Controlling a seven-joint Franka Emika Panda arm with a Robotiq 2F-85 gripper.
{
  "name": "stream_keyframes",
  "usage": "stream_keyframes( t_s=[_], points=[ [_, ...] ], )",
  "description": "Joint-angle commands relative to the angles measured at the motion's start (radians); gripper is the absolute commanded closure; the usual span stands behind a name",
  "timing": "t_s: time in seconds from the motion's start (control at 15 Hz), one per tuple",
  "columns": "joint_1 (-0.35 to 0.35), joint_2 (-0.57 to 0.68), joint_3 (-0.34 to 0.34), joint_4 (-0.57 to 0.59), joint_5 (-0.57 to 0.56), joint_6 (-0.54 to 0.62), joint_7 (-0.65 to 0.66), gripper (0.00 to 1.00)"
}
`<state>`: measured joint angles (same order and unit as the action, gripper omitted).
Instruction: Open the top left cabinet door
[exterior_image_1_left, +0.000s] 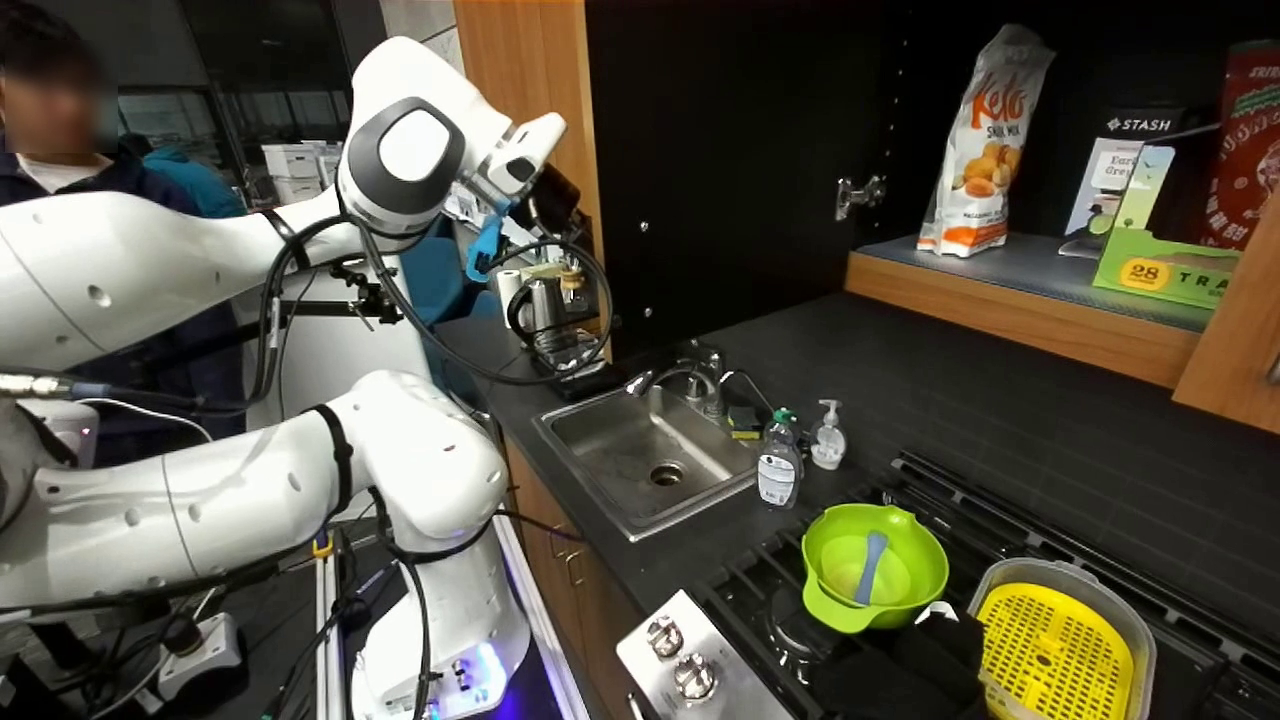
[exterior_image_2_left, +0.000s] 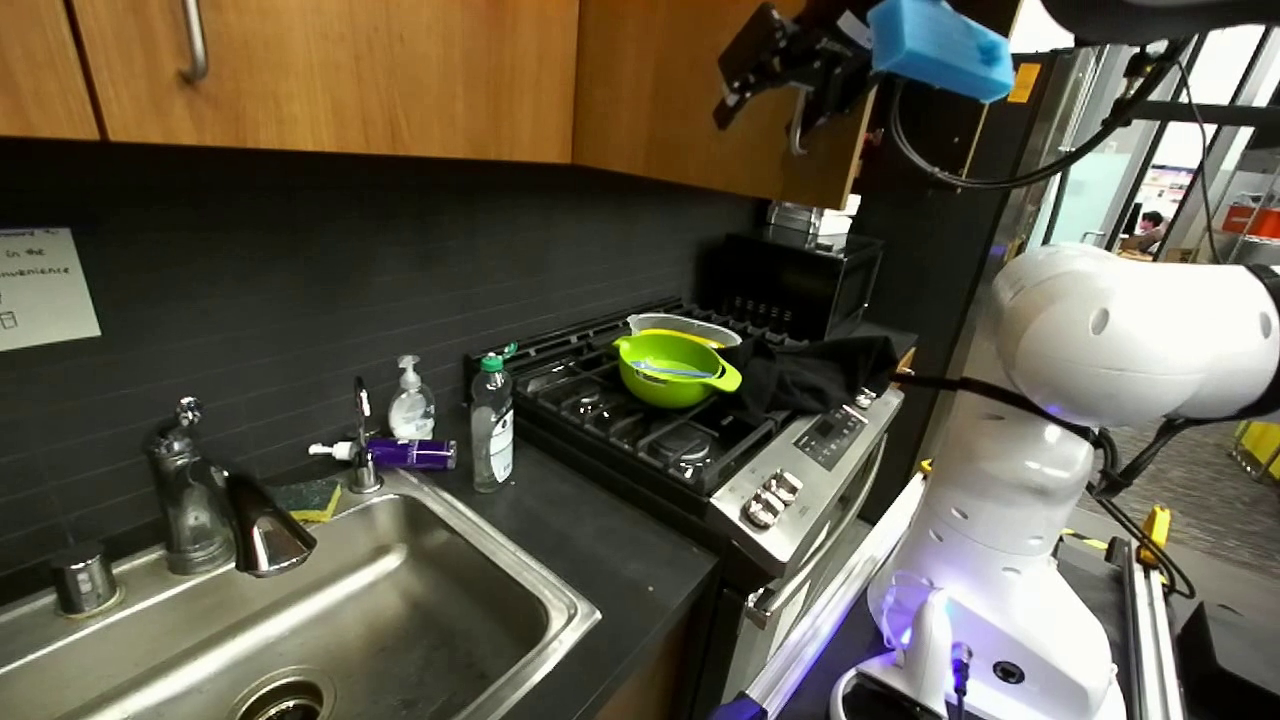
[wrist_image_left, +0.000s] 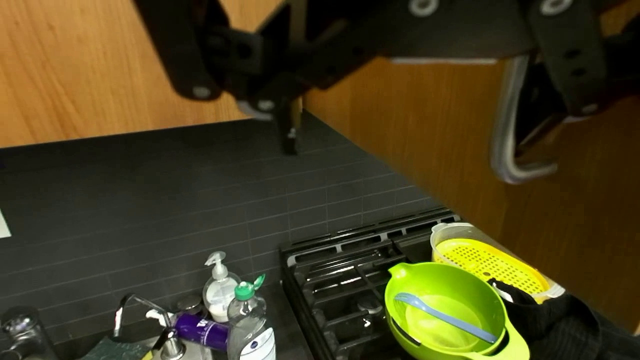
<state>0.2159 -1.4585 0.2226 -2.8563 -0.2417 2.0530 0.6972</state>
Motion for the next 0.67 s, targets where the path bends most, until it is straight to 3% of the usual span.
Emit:
stream_keyframes(
  t_s=[0.0,0.07,0.13,0.4,0.47,0.6],
  points=[
    [0.167,-0.064,0.04,-0.002,-0.026,0.0,0.191,0.0],
    [0.194,-0.082,0.052,-0.005,-0.034,-0.02,0.213,0.0],
    [0.076,0.003,0.033,-0.006,-0.061,0.0,0.109,0.0],
    [0.11,0.003,0.04,-0.009,-0.083,-0.001,0.142,0.0],
    [0.017,0.037,0.073,0.009,-0.011,0.036,0.081,0.0],
    [0.016,0.016,0.096,0.011,0.017,0.007,0.036,0.0]
  ],
)
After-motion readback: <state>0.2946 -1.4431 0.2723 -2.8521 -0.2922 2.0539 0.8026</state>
